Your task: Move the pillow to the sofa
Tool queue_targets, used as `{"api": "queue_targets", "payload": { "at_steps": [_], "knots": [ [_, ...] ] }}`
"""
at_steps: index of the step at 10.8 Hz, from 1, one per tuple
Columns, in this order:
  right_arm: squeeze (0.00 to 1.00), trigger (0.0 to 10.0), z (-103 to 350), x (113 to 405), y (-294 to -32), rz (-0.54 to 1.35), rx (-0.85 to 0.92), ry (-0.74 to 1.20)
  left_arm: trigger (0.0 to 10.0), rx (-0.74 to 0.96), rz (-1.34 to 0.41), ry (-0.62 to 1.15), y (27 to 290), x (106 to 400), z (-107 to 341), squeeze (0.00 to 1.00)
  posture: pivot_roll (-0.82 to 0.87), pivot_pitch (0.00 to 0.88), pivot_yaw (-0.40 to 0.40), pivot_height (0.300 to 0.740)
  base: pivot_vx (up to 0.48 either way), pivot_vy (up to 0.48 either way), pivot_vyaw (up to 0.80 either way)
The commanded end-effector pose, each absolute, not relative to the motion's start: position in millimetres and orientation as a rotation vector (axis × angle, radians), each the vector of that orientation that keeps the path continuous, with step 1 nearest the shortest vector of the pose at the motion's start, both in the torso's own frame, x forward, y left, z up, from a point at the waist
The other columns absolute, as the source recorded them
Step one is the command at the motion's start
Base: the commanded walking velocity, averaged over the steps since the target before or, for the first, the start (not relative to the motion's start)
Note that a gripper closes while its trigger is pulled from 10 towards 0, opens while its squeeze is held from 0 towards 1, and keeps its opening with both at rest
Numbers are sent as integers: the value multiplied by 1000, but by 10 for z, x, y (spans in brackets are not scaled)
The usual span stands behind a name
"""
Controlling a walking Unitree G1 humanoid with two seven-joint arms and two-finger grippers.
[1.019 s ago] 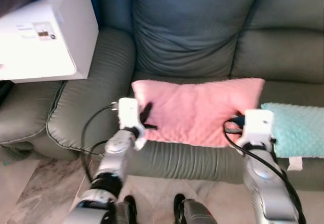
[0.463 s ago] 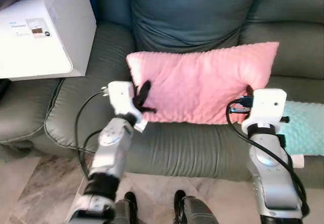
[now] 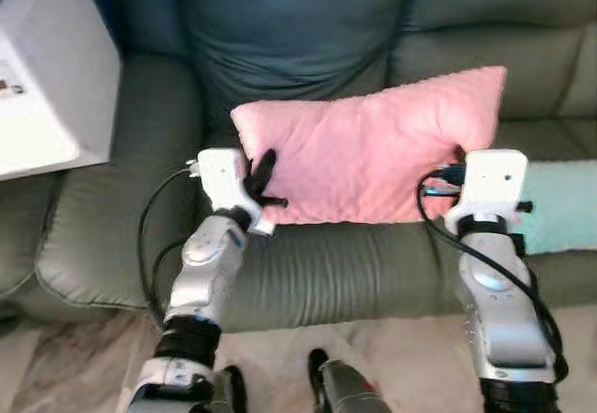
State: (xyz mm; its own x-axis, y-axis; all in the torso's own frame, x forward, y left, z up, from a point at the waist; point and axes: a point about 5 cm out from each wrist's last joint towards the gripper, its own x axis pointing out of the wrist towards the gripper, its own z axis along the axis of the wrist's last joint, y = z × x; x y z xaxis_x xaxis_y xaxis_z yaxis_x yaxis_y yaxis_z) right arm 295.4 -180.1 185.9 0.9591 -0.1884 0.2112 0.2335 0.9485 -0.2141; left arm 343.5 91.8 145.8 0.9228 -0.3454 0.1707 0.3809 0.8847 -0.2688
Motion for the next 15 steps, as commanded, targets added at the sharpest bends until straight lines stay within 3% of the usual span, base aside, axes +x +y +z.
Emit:
{"api": "queue_targets", "payload": {
  "at_steps": [1,4,15],
  "knots": [
    [0,10000,1883,2946,-1790,-216,-244,-212,10000,-313,-385,-136,917,3418,1479,0,-175,198,-28,740,0,0,0],
    [0,10000,1866,2944,-1783,-209,-254,-205,10000,-347,-426,-138,888,3366,1461,0,-178,205,-33,740,0,0,0],
    [0,10000,1851,2943,-1783,-213,-266,-193,10000,-340,-457,-98,832,3333,1402,0,-184,221,-34,740,267,0,0]
  ]
}}
